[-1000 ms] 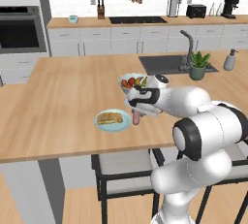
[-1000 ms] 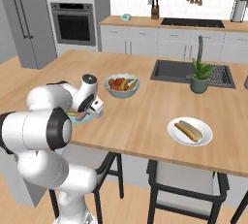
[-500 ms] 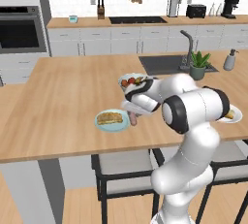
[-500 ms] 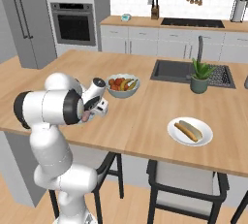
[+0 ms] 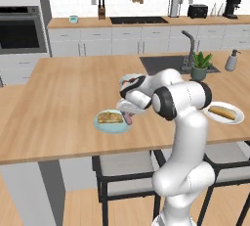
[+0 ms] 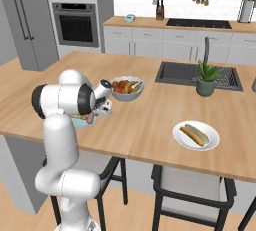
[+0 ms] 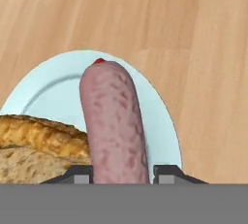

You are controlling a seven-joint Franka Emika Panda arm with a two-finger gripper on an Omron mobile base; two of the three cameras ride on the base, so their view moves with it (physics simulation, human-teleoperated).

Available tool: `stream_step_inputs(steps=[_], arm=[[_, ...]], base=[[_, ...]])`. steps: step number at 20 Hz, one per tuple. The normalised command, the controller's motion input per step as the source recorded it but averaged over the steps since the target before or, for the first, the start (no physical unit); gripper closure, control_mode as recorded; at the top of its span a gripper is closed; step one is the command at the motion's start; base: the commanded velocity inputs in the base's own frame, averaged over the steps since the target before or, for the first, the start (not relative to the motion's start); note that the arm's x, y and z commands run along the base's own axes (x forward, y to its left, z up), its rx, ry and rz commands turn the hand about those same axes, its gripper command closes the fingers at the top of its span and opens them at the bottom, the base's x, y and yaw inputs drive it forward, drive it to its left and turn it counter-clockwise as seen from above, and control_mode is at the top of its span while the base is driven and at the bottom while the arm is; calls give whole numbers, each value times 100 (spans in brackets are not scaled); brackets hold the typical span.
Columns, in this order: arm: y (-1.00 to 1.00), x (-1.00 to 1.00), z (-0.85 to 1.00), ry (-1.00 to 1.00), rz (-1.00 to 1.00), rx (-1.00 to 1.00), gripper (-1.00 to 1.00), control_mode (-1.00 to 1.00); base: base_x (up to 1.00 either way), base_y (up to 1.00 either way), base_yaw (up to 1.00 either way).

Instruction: Place one bun and one sausage from the bowl on each plate.

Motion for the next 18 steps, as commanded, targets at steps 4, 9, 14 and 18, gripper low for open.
stream_step_inputs(steps=[4,9,14,18], arm=[[55,4,-38,0,9,-7,100,-100],[56,-8,-8,-2,7,-3,-100,-100],[27,-11,0,-9,7,0,-100,-100],[3,-28,0,-14,7,0,-100,-100]], base=[[0,0,0],[0,0,0],[0,0,0],[0,0,0]])
